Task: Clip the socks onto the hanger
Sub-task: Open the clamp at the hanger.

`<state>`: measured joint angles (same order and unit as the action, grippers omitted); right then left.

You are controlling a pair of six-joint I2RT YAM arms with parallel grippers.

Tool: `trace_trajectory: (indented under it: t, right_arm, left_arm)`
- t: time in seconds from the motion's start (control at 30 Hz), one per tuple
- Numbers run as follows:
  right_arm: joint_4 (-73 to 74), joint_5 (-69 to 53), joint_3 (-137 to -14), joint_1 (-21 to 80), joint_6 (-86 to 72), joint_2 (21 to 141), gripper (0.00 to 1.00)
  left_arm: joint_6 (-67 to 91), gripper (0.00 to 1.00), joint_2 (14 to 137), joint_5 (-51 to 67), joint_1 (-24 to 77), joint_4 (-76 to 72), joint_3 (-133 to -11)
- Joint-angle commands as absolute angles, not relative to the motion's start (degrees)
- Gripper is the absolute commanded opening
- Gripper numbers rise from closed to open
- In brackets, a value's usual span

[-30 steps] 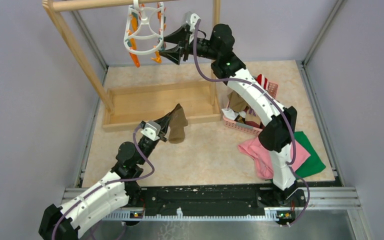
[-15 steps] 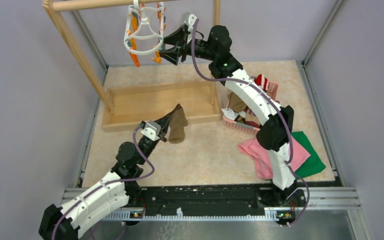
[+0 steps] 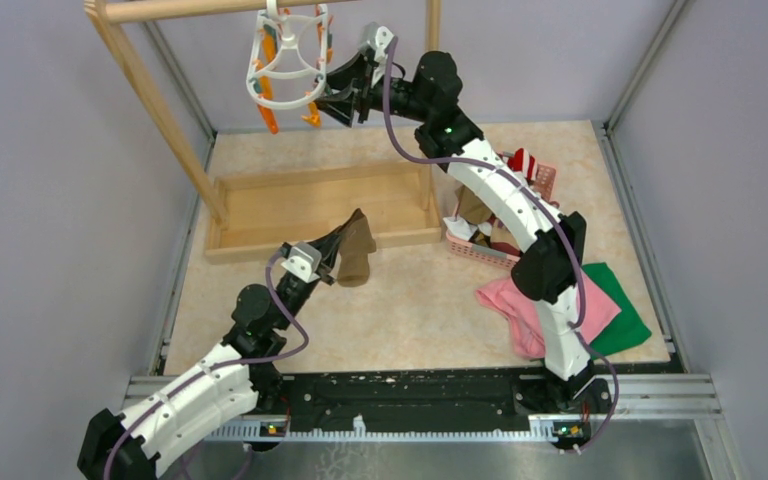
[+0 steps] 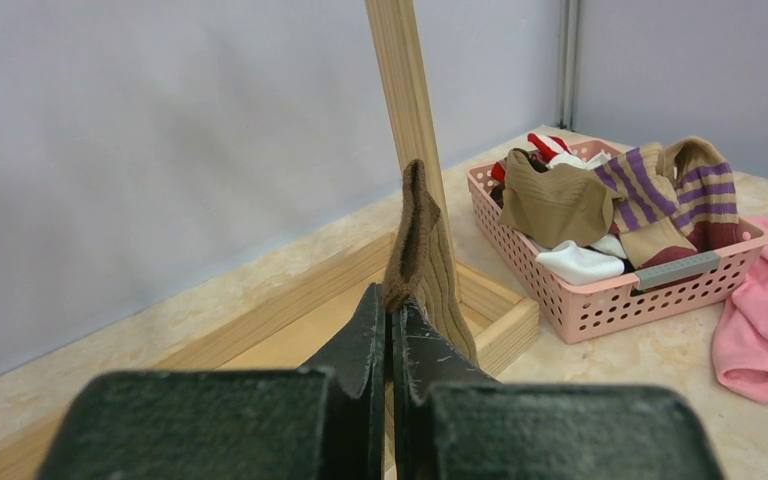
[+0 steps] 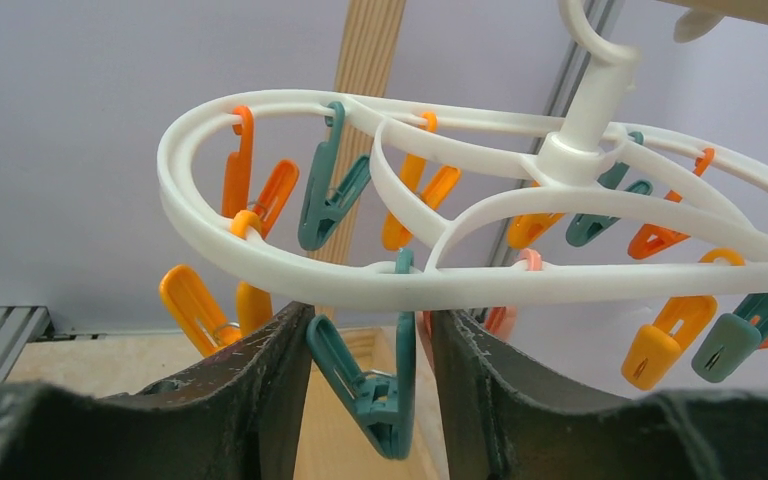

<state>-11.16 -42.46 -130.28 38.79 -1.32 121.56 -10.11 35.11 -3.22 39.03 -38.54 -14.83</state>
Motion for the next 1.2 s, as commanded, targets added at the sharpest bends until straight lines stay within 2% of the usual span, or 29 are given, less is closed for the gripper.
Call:
trace_trajectory:
  t: [0.0, 0.2, 0.33, 0.53, 0.73, 1.17]
  right_arm:
    - [-12.83, -41.72, -133.40, 39.42, -1.94, 121.60, 0.43]
    - [-12.38, -43.52, -133.89, 39.40, -2.44, 121.42, 0.25]
    - [-11.34, -44.73, -134.21, 39.35, -4.19, 121.15, 0.21]
    - [-9.12, -46.25, -134.38, 39.25, -5.32, 120.64, 0.24]
    - [-6.93, -45.78, -134.30, 38.93, -4.74, 120.50, 0.34]
    - [-4.57, -44.24, -134.63, 38.56, -2.30, 119.67, 0.42]
  left_arm:
    - [-9.03, 0.00, 34.12, -2.35, 38.76, -41.45, -14.59]
    - [-8.25, 0.00, 33.93, -2.28, 38.76, -41.57, -14.89]
    - [-6.68, 0.00, 34.55, -2.33, 38.68, -42.40, -15.74]
    - [-4.41, 0.00, 37.18, -0.43, 38.07, -44.24, -17.77]
    - [-3.15, 0.00, 38.57, 1.89, 37.63, -45.39, -18.28]
    - [-2.37, 0.00, 38.24, 2.69, 37.49, -45.31, -18.11]
